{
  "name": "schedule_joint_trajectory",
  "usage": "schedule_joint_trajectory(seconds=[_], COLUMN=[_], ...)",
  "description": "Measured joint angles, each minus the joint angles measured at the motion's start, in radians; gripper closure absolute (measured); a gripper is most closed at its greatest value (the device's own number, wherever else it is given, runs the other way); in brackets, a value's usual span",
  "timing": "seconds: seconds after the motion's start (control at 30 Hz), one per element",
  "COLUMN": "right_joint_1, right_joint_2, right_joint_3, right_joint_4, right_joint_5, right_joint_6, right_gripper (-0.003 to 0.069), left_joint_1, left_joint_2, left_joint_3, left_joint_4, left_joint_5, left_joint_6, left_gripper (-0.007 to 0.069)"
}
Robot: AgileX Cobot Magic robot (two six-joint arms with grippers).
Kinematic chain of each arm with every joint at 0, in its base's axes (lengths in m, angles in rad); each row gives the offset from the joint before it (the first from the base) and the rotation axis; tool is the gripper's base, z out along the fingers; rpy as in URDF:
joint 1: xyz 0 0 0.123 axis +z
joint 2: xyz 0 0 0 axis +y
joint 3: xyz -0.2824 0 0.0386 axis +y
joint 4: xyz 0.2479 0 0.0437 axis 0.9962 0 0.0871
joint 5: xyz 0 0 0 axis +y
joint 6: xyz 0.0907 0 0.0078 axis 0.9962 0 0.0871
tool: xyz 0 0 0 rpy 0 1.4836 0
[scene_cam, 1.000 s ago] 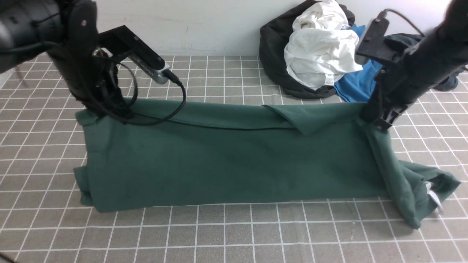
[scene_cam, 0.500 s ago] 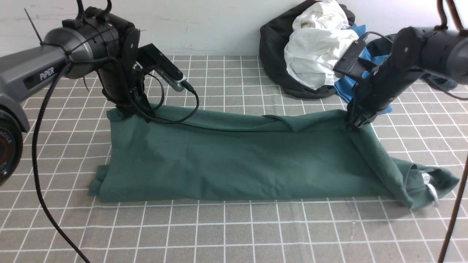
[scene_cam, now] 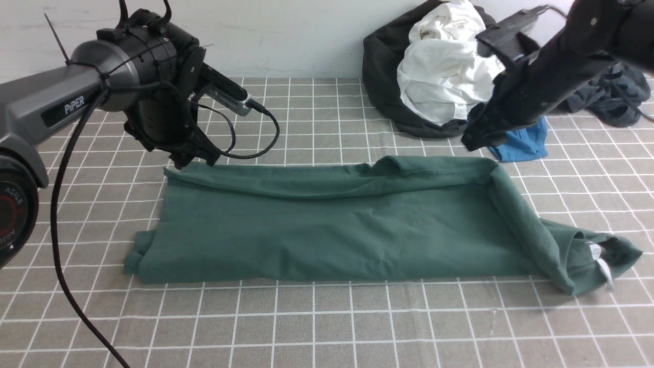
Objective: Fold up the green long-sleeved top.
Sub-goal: Use both arms to drag the lower edge of the fabric forward and fold it over the upper edge, then use the right arm to clamp the right edge of the fabric
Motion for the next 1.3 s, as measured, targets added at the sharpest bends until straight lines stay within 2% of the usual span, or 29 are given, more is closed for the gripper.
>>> schedule_joint_trajectory(seconds=[0.03,0.1,0.2,0.23,0.3,0.37,0.5,0.57,0.67,0.73,0.77,0.8,0.9,1.0,1.13,1.17,1.3], right_joint_1=[0.017,0.077,0.104,0.115,0.115,0.107,0.081,0.064,0.046,0.043,0.043,0.043,0.043,0.041,0.041,0.041,0.038], right_joint_2=[0.008,0.066,0.118,0.160,0.182,0.206,0.210,0.211,0.210,0.200,0.199,0.175,0.125,0.064,-0.082,-0.090,-0.279], right_joint_3=[0.000,0.000,0.000,0.000,0.000,0.000,-0.003,-0.035,-0.124,-0.203,-0.203,-0.266,-0.291,-0.237,-0.011,0.002,0.325], right_joint_4=[0.023,0.051,0.030,-0.006,-0.040,-0.136,-0.284,-0.364,-0.429,-0.446,-0.447,-0.450,-0.421,-0.357,-0.260,-0.259,-0.292], right_joint_5=[0.013,0.032,0.004,-0.046,-0.093,-0.202,-0.346,-0.355,-0.261,-0.123,-0.123,0.043,0.195,0.219,0.228,0.228,0.225], right_joint_6=[-0.006,-0.025,-0.025,-0.003,0.023,0.153,0.385,0.512,0.605,0.609,0.608,0.570,0.472,0.434,0.416,0.416,0.471], right_gripper=[0.0256,0.0256,0.0256,0.0256,0.0256,0.0256,0.0256,0.0256,0.0256,0.0256,0.0256,0.0256,0.0256,0.0256,0.0256,0.0256,0.0256], left_joint_1=[-0.006,-0.034,-0.042,-0.043,-0.043,-0.039,-0.027,-0.021,-0.010,-0.005,-0.005,-0.003,-0.002,-0.002,-0.002,-0.002,-0.002], left_joint_2=[0.000,0.000,0.004,0.008,0.012,0.014,0.014,0.014,0.015,0.016,0.016,0.016,0.016,0.016,0.016,0.016,0.017], left_joint_3=[0.000,0.000,0.000,0.000,0.000,0.001,0.001,0.001,0.001,0.001,0.001,0.001,0.001,0.001,0.001,0.001,0.001], left_joint_4=[-0.009,-0.067,-0.098,-0.116,-0.125,-0.131,-0.132,-0.132,-0.132,-0.133,-0.133,-0.133,-0.145,-0.177,-0.252,-0.252,-0.315], left_joint_5=[0.002,0.014,0.018,0.024,0.033,0.046,0.047,0.046,0.041,0.041,0.041,0.041,0.042,0.050,0.081,0.083,0.094], left_joint_6=[0.003,0.050,0.088,0.110,0.122,0.140,0.149,0.149,0.149,0.149,0.149,0.149,0.149,0.158,0.216,0.216,0.276], left_gripper=[0.0270,0.0339,0.0392,0.0448,0.0486,0.0563,0.0623,0.0632,0.0632,0.0632,0.0632,0.0632,0.0632,0.0632,0.0632,0.0632,0.0632])
